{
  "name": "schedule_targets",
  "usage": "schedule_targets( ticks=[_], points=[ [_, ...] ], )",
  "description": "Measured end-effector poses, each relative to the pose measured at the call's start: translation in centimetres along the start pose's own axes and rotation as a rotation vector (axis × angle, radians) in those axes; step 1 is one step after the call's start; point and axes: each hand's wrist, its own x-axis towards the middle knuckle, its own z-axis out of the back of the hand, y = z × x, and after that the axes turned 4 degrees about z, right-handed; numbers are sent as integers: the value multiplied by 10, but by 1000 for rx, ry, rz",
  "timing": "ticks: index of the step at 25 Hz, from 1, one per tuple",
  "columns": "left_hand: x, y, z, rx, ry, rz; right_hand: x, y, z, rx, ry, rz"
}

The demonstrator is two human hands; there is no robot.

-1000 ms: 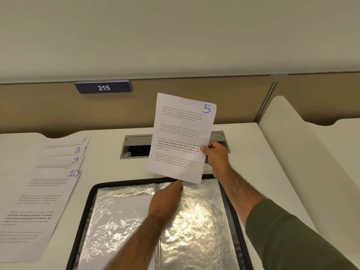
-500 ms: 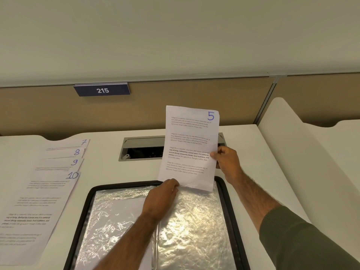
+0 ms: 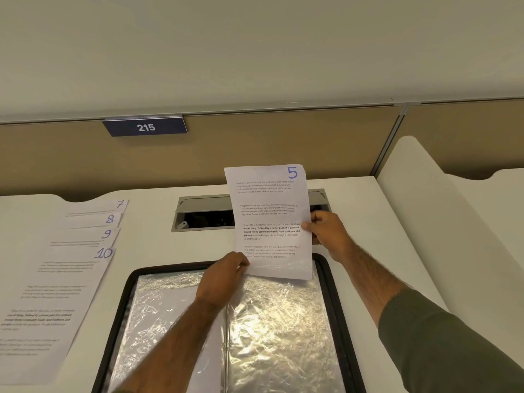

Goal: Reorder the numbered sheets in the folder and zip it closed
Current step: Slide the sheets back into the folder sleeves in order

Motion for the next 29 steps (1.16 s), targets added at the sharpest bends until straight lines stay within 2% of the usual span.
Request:
schedule_targets(
  ticks=[4, 8, 14, 20, 22, 25, 26, 29],
  points=[
    [11, 6, 0, -43, 29, 41, 5, 1, 4, -19, 40, -24],
    [18, 13, 6, -7, 185, 23, 8, 1, 11, 34, 42, -42],
    [22, 17, 3, -74, 73, 34, 8, -3, 11, 68, 73, -64],
    [16, 19, -3, -137, -77, 88, 7, -14, 8, -27, 237, -142],
    [21, 11, 1, -294, -138, 173, 5, -16, 8, -85, 262, -156],
    [41, -6, 17, -744, -160, 432, 2, -17, 8, -153, 297, -179],
    [49, -7, 21, -828, -169, 485, 0, -17, 9, -178, 316, -190],
    [64, -6, 26, -794, -157, 516, -4, -17, 7, -193, 370, -240]
  ],
)
